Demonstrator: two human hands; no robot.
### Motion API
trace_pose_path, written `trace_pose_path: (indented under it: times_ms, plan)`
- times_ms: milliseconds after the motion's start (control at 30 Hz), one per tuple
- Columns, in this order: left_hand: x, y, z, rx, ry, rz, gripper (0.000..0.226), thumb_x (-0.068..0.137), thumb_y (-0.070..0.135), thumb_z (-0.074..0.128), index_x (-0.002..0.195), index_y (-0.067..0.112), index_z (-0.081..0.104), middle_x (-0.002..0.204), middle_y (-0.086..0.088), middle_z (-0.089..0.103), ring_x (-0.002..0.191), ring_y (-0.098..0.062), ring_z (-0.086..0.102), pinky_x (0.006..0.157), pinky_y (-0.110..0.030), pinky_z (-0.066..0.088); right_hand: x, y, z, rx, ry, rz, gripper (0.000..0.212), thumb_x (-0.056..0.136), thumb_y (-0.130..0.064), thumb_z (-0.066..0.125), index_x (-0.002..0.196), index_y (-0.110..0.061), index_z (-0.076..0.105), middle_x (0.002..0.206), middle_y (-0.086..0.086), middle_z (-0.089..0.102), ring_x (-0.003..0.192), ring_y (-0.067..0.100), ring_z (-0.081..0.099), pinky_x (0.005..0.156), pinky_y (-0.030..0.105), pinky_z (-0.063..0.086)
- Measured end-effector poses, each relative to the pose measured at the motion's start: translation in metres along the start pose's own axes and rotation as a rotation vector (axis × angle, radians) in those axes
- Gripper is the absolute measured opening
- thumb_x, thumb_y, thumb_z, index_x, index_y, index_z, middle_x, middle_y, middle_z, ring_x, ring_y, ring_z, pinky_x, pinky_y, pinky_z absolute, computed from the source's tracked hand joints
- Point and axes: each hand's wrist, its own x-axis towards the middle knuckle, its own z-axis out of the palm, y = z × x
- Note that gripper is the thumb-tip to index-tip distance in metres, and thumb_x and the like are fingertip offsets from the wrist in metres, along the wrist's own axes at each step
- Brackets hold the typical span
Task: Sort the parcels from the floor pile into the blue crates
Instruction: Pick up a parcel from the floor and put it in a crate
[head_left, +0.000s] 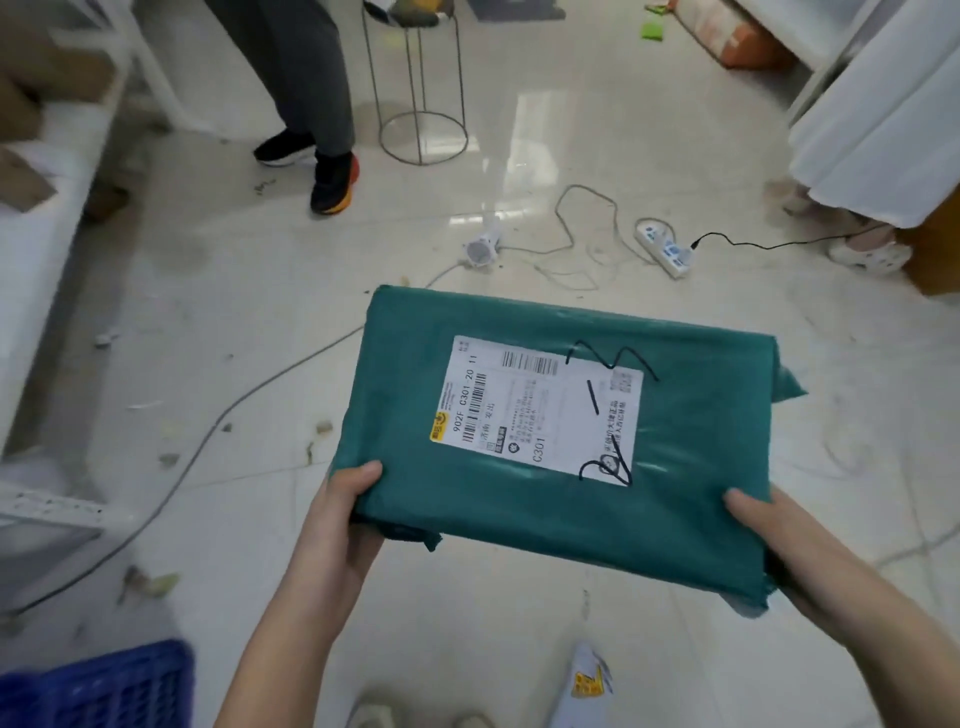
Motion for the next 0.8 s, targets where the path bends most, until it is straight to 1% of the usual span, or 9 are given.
trace_pose_path:
  times_ms: [67, 167, 267, 367, 433, 500, 600, 700, 800]
  plan:
    - [-0.008, 0.007, -0.025, 0.038, 0.069, 0.035, 0.023, 0.087, 0.019, 0.048, 0.098, 0.027, 0.067, 0.093, 0.006, 0.075, 0.070, -0.013, 0.071, 0.051, -0.030, 0.056, 0.004, 0.009, 0.024, -0.052, -0.002, 0.073, 0.083, 0.048, -0.076, 0.071, 0.119, -0.035, 0.058, 0.111, -0.006, 0.071, 0.082, 0.010, 0.069, 0.062, 0.021, 0.051]
    - [-0.031, 0.021, -0.063, 0.050, 0.118, 0.071, 0.023, 0.079, 0.023, 0.057, 0.099, 0.026, 0.065, 0.088, 0.006, 0.075, 0.066, -0.010, 0.071, 0.049, -0.022, 0.054, 0.016, 0.013, 0.073, -0.003, -0.048, 0.141, 0.075, 0.038, -0.078, 0.070, 0.101, -0.037, 0.066, 0.097, 0.004, 0.073, 0.080, 0.024, 0.062, 0.076, 0.036, 0.042]
    - [-0.060, 0.029, -0.105, 0.050, 0.193, 0.105, 0.034, 0.069, 0.028, 0.062, 0.102, 0.024, 0.064, 0.086, 0.005, 0.075, 0.061, -0.011, 0.070, 0.049, -0.022, 0.054, 0.022, 0.012, 0.123, 0.083, -0.037, 0.156, 0.059, 0.052, -0.062, 0.073, 0.103, -0.033, 0.066, 0.097, -0.002, 0.075, 0.083, 0.021, 0.071, 0.078, 0.035, 0.048]
    - [-0.099, 0.037, -0.150, 0.067, 0.311, 0.148, 0.041, 0.070, 0.029, 0.064, 0.111, 0.028, 0.064, 0.098, 0.005, 0.074, 0.079, -0.010, 0.071, 0.055, -0.022, 0.055, 0.019, 0.014, 0.176, 0.081, 0.017, 0.113, 0.028, 0.076, -0.045, 0.064, 0.099, -0.030, 0.062, 0.078, -0.013, 0.075, 0.064, 0.005, 0.071, 0.052, 0.025, 0.053]
    - [-0.132, 0.047, -0.181, 0.076, 0.386, 0.206, 0.037, 0.066, 0.036, 0.066, 0.102, 0.037, 0.068, 0.097, 0.010, 0.074, 0.080, -0.005, 0.071, 0.056, -0.018, 0.054, 0.011, 0.009, 0.215, 0.044, 0.022, 0.105, 0.010, 0.086, -0.041, 0.057, 0.092, -0.035, 0.060, 0.068, -0.020, 0.073, 0.056, 0.000, 0.069, 0.052, 0.028, 0.049]
    - [-0.170, 0.062, -0.212, 0.102, 0.461, 0.277, 0.030, 0.059, 0.042, 0.069, 0.089, 0.047, 0.071, 0.093, 0.015, 0.074, 0.078, -0.001, 0.071, 0.063, -0.020, 0.054, 0.000, 0.007, 0.256, 0.032, -0.061, 0.109, 0.018, 0.084, -0.048, 0.056, 0.098, -0.038, 0.060, 0.079, -0.022, 0.073, 0.066, -0.001, 0.070, 0.062, 0.031, 0.048]
    - [-0.238, 0.088, -0.264, 0.147, 0.590, 0.398, 0.042, 0.052, 0.052, 0.074, 0.094, 0.050, 0.069, 0.102, 0.017, 0.073, 0.093, 0.000, 0.068, 0.083, -0.024, 0.051, -0.029, -0.004, 0.330, -0.016, -0.248, 0.092, 0.036, 0.078, -0.060, 0.054, 0.111, -0.044, 0.058, 0.100, -0.018, 0.073, 0.086, 0.008, 0.071, 0.068, 0.033, 0.051]
    - [-0.314, 0.113, -0.320, 0.170, 0.740, 0.516, 0.034, 0.054, 0.054, 0.070, 0.087, 0.052, 0.069, 0.092, 0.022, 0.073, 0.085, 0.006, 0.068, 0.072, -0.016, 0.053, -0.069, -0.025, 0.411, -0.048, -0.430, 0.041, 0.049, 0.064, -0.057, 0.061, 0.108, -0.037, 0.060, 0.093, -0.012, 0.075, 0.077, 0.011, 0.071, 0.061, 0.028, 0.053]
    - [-0.396, 0.126, -0.373, 0.128, 0.884, 0.572, 0.028, 0.061, 0.051, 0.064, 0.088, 0.051, 0.069, 0.094, 0.022, 0.073, 0.085, 0.006, 0.068, 0.076, -0.026, 0.048, -0.118, -0.038, 0.495, -0.114, -0.638, -0.055, 0.072, 0.043, -0.053, 0.058, 0.111, -0.029, 0.059, 0.087, -0.008, 0.073, 0.071, 0.011, 0.068, 0.053, 0.025, 0.052]
